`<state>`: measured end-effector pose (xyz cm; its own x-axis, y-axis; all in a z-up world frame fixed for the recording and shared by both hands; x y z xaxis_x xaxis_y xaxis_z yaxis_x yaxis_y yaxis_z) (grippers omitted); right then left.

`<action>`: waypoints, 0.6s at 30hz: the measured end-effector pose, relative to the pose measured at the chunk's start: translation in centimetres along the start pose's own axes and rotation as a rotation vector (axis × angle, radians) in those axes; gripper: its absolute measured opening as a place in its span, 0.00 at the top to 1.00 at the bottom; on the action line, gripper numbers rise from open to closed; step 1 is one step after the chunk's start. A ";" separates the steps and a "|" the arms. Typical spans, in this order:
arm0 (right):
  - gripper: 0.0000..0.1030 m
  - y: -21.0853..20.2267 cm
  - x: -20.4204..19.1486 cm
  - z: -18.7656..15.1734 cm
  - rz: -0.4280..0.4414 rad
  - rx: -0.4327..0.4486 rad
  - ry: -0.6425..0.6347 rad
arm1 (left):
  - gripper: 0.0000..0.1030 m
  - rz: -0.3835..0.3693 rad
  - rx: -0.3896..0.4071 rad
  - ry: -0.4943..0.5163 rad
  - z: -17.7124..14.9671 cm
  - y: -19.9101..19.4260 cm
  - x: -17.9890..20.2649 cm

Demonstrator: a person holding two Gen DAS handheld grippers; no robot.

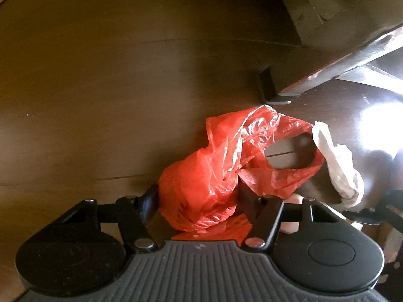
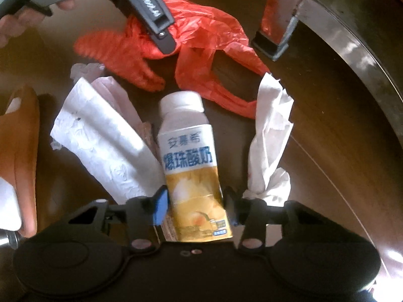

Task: Collect trash
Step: 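Grasp the red plastic bag with left tool while right tool grasps the yogurt bottle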

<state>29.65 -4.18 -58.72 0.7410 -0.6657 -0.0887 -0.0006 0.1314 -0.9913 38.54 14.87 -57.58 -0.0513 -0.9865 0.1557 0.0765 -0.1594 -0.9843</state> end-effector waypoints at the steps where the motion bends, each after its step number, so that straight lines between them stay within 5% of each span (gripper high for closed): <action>1: 0.57 -0.1 0.1 0.0 -0.008 0.001 0.000 | 0.39 0.004 0.001 0.001 -0.1 -0.2 0.0; 10: 0.60 -4.4 -0.1 -0.9 0.017 0.019 0.159 | 0.41 0.004 0.007 -0.066 -0.7 -3.7 -0.6; 18: 0.61 -12.8 0.4 -2.0 0.037 0.079 0.272 | 0.41 0.028 0.028 -0.103 -2.0 -11.1 -0.5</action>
<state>28.61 -7.63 -46.31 0.5337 -0.8308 -0.1582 0.0363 0.2094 -0.9772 35.71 17.18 -46.93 0.0536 -0.9890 0.1376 0.1040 -0.1315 -0.9858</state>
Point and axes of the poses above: each gripper's, at about its wrist camera, not at the fingertips, and y roughly the way its jaws point, x to its right, z to its top, the point moved 1 cm from there along y, roughly the way its jaws point, and after that the axes turned 2 degrees about x, right-handed, at the moved point
